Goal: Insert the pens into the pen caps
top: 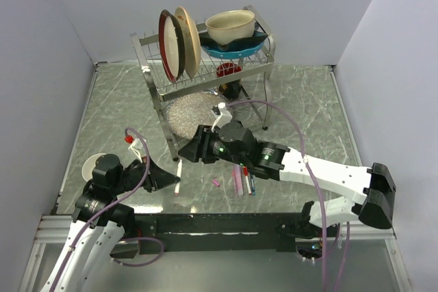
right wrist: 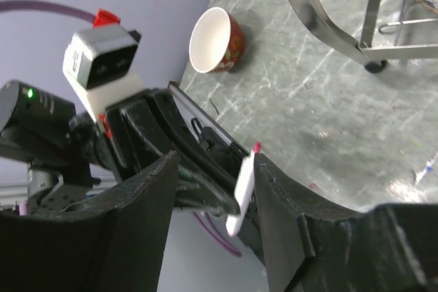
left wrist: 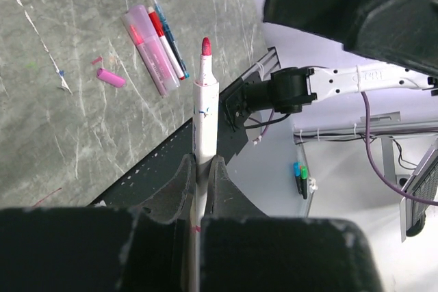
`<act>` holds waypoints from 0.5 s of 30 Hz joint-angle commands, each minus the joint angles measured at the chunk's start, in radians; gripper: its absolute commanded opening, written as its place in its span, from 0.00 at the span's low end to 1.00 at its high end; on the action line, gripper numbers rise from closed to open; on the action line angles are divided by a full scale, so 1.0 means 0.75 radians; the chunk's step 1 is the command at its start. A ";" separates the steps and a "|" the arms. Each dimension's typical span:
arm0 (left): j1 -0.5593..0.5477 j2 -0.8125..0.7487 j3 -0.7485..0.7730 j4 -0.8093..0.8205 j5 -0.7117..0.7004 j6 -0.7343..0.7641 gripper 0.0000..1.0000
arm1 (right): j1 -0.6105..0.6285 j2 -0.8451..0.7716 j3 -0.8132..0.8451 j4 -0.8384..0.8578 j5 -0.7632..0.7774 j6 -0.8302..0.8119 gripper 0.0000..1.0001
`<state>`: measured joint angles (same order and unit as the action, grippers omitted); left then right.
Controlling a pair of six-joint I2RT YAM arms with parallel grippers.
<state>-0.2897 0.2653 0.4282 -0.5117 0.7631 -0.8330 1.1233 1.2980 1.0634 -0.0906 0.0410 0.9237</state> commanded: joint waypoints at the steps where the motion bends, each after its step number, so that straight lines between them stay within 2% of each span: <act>1: -0.010 -0.006 0.039 0.079 0.038 0.000 0.01 | 0.010 0.071 0.104 -0.008 -0.008 0.018 0.55; 10: -0.019 0.012 0.086 0.081 0.034 -0.008 0.01 | 0.067 0.108 0.102 -0.114 0.078 0.047 0.55; 15: -0.019 0.025 0.098 0.101 0.036 -0.020 0.01 | 0.091 0.131 0.096 -0.049 0.031 0.065 0.55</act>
<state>-0.2993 0.2745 0.4561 -0.4927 0.7643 -0.8345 1.1732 1.3830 1.0988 -0.1638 0.0620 0.9543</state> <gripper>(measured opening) 0.048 0.551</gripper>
